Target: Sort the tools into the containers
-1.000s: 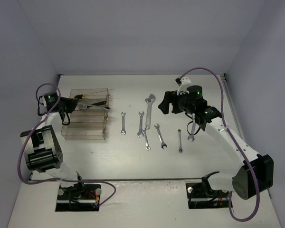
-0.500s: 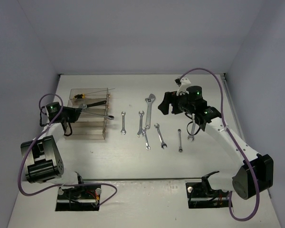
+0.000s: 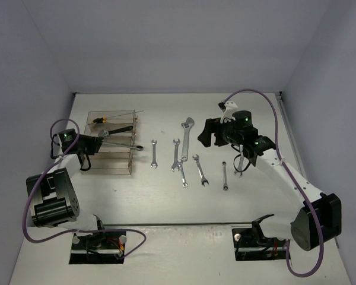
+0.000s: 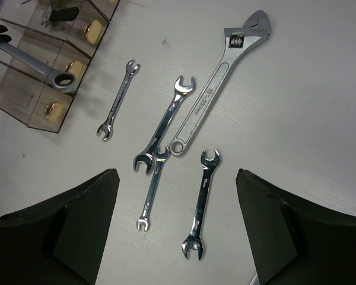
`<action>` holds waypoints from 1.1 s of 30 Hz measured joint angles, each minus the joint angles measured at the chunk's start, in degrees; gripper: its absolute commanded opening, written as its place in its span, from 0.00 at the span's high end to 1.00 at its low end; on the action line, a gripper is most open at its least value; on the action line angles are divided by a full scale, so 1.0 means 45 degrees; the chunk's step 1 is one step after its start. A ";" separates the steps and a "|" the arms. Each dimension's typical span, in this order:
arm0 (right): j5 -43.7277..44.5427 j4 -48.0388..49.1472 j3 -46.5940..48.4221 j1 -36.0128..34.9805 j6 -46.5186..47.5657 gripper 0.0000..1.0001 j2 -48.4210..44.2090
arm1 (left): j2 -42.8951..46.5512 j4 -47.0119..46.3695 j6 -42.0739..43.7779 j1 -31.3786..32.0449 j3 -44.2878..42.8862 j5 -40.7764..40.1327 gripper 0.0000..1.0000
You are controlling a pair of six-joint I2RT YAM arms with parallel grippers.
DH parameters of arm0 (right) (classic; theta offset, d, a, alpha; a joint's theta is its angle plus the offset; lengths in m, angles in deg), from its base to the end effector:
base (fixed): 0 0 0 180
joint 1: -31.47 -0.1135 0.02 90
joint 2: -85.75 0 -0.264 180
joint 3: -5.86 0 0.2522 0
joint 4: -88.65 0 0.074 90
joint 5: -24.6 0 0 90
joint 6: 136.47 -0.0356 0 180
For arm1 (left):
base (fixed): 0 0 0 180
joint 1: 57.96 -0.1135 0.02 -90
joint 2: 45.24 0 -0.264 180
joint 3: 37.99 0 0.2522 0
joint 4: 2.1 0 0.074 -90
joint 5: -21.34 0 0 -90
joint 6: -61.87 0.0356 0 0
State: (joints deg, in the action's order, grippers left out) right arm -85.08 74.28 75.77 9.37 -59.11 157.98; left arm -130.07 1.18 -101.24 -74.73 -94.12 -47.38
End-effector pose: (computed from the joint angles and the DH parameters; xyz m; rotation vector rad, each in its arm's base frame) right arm 0.2683 0.1219 0.3238 -0.4000 1.8681 0.7346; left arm 0.2989 0.0766 0.1986 -1.4126 1.7448 -0.9543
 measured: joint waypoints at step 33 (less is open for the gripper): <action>-0.0073 -0.0004 -0.0104 0.0004 -0.0181 0.22 -0.0122 | -0.1255 -0.0135 -0.0603 -0.0864 -0.0408 0.0242 0.41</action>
State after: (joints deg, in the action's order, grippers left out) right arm -85.41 74.27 75.30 9.39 -59.93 157.43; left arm -135.71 0.57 -103.96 -78.62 -95.96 -46.29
